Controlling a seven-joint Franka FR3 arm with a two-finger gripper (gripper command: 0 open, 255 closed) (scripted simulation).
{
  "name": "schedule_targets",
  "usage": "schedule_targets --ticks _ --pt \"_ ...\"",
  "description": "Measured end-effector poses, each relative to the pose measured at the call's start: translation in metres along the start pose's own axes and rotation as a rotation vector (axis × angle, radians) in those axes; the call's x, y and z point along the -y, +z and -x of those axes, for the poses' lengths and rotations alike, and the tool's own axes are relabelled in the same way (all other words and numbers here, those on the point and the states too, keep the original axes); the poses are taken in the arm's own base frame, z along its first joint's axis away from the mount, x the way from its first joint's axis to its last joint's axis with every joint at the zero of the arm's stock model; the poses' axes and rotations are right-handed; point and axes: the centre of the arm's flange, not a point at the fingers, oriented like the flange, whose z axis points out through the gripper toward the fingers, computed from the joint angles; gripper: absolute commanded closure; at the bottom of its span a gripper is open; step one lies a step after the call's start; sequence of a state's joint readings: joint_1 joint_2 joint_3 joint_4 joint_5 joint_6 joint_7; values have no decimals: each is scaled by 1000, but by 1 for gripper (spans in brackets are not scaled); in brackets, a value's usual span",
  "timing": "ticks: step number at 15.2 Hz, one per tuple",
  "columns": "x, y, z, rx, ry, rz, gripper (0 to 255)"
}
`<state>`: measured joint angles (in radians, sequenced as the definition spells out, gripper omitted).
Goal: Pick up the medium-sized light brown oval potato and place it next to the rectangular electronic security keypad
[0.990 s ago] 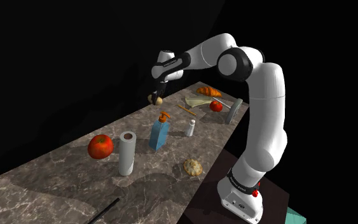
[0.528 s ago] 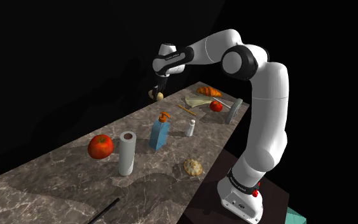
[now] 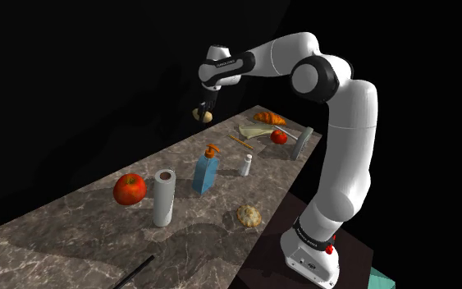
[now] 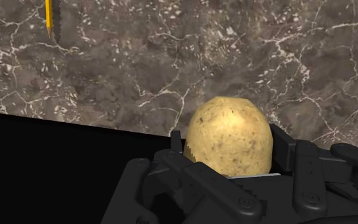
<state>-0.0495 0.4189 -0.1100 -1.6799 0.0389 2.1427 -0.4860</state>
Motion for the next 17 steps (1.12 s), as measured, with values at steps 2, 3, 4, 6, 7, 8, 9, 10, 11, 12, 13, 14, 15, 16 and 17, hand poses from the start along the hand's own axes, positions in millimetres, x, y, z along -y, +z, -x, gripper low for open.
schedule_targets --ticks 2,3,4,6,7,8,9,10,11,12,13,14,15,16,17 --pt "0 -11 0 0 0 0 255" --pt "0 -16 0 0 0 0 255" --pt "1 -21 -1 0 0 0 255" --pt "0 -31 -2 0 0 0 255" --pt "-1 -36 -2 0 0 0 255" --pt "0 -42 -2 0 0 0 255" --pt "0 -47 -3 0 0 0 255" --pt "0 -53 -3 0 0 0 255" --pt "0 -58 -2 0 0 0 255" --pt "-1 -63 -3 0 0 0 255" --pt "-1 -66 -2 0 0 0 255" --pt "-4 -68 4 0 0 0 255" --pt "-9 -69 11 0 0 0 255" --pt "-15 -70 20 0 0 0 255" --pt "-21 -71 32 0 1 0 255"
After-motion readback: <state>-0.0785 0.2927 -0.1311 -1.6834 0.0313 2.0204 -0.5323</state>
